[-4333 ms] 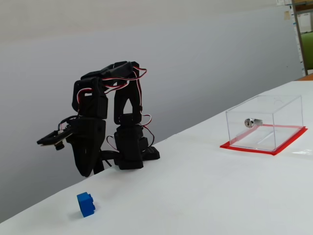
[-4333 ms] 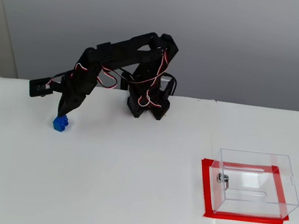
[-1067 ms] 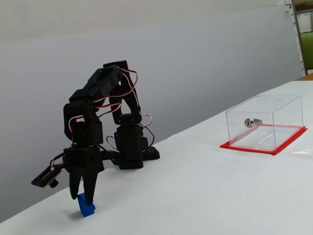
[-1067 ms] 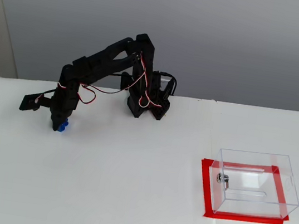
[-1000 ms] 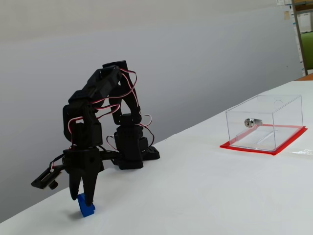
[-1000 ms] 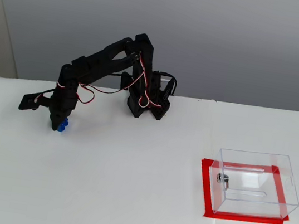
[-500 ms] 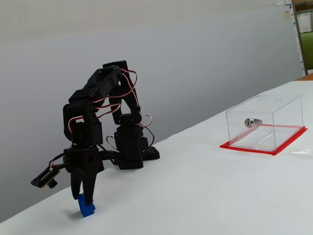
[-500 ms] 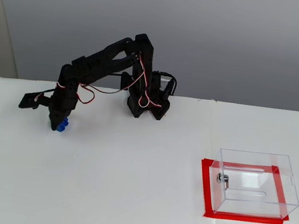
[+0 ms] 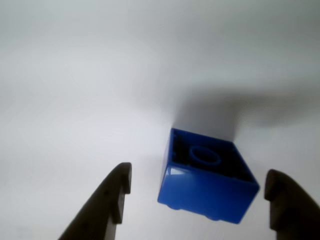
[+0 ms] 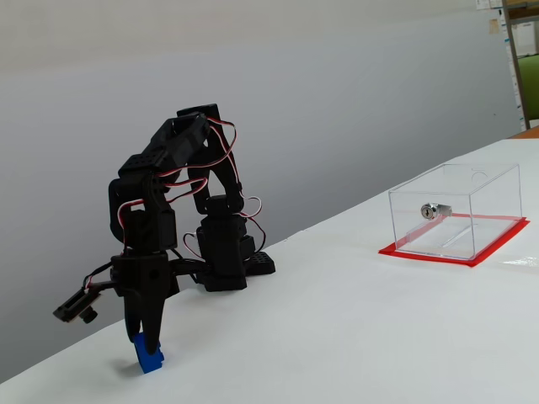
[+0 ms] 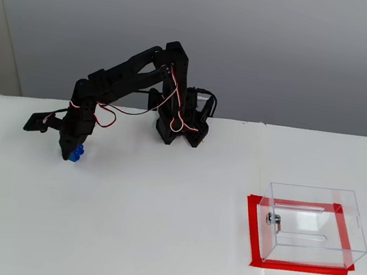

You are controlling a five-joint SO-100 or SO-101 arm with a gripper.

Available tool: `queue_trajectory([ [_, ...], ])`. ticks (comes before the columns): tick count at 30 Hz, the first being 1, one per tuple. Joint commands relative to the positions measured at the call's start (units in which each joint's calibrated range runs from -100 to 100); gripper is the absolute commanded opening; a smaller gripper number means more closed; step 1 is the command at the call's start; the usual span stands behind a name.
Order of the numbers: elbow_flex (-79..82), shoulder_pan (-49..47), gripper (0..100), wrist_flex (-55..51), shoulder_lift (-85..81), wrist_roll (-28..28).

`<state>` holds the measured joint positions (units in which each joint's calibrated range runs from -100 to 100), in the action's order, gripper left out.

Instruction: Pick the blue lego brick and place it into the transparent box

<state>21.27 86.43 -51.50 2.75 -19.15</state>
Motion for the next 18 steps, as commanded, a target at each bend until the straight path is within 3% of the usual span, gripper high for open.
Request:
queue_trajectory([
  [1, -2.2, 0.3, 30, 0.1, -0.4, -0.9],
  [10, -2.2, 0.3, 29, 0.2, -0.4, -0.9],
  [14, -2.3, 0.3, 20, 0.6, 0.5, -0.6],
  [18, -2.6, 0.4, 19, 0.6, 1.4, -0.5],
])
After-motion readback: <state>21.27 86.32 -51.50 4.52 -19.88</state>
